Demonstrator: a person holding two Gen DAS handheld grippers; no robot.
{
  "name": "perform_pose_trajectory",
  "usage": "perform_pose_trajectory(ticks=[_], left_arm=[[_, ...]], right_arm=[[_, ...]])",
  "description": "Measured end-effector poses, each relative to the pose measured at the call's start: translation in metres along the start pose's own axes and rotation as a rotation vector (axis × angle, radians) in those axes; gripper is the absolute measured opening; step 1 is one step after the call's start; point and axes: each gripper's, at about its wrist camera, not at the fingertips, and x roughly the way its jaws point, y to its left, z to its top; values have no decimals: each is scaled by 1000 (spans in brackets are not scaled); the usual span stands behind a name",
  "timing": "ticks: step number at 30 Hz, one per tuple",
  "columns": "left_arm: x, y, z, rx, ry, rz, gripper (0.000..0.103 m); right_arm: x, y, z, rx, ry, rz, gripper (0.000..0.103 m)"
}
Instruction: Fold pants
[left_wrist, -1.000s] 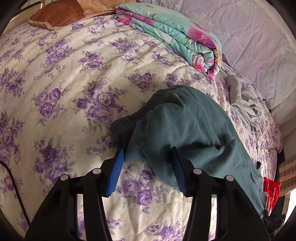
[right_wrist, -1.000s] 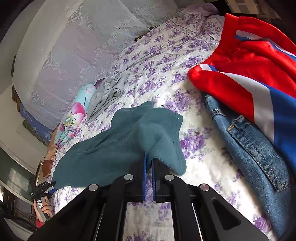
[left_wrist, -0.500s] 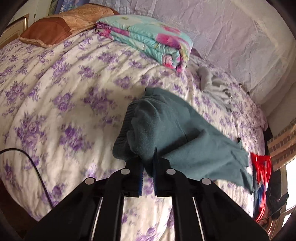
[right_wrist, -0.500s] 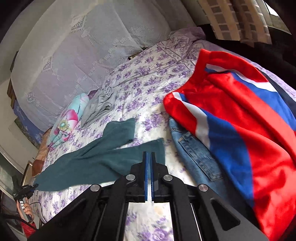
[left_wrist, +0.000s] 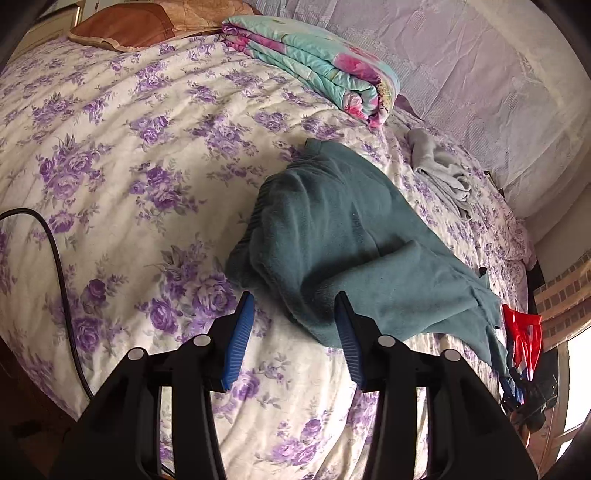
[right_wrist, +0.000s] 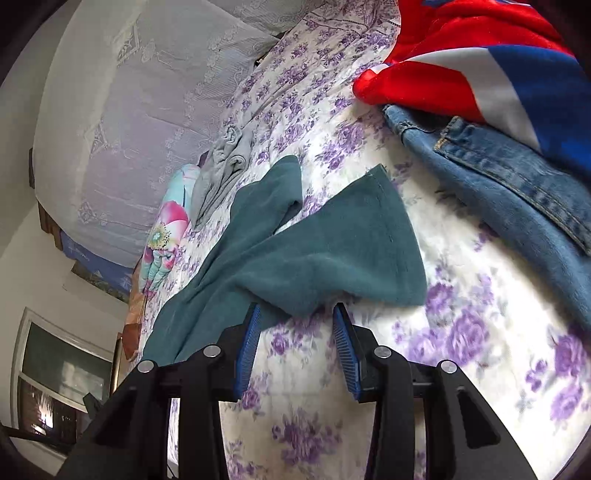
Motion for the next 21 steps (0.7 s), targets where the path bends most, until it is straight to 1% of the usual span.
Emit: perform_pose_trajectory(ticks=[1, 2, 4, 7, 9, 11, 13, 15, 18, 21], left_arm=[[-2, -1, -1, 3, -6, 1, 47], [-5, -1, -2, -4, -8, 7, 54], [-6, 5, -2, -35, -4, 16, 59], [-3, 18, -1, -103, 27, -4, 59], [3, 22, -1, -142, 44, -30, 59], [13, 19, 0, -149, 60, -47, 59], [23, 11, 3, -155, 73, -65, 59], [30, 2, 9, -149, 70, -89, 59], [39, -2, 16, -191, 64, -108, 59], [42, 3, 16, -232, 66, -128, 59]], right_arm=[[6, 2, 3, -11, 6, -4, 27], [9, 3, 7, -18, 5, -2, 2], [0, 12, 16, -40, -42, 11, 2], [-35, 36, 27, -107, -128, 67, 2], [-58, 45, 29, -148, -163, 57, 2], [-75, 45, 26, -167, -179, 23, 2], [-85, 32, 22, -143, -182, -12, 2], [-92, 13, 17, -101, -189, -46, 2], [-107, -16, 10, -26, -214, -75, 2], [-118, -34, 6, 11, -237, -98, 2]])
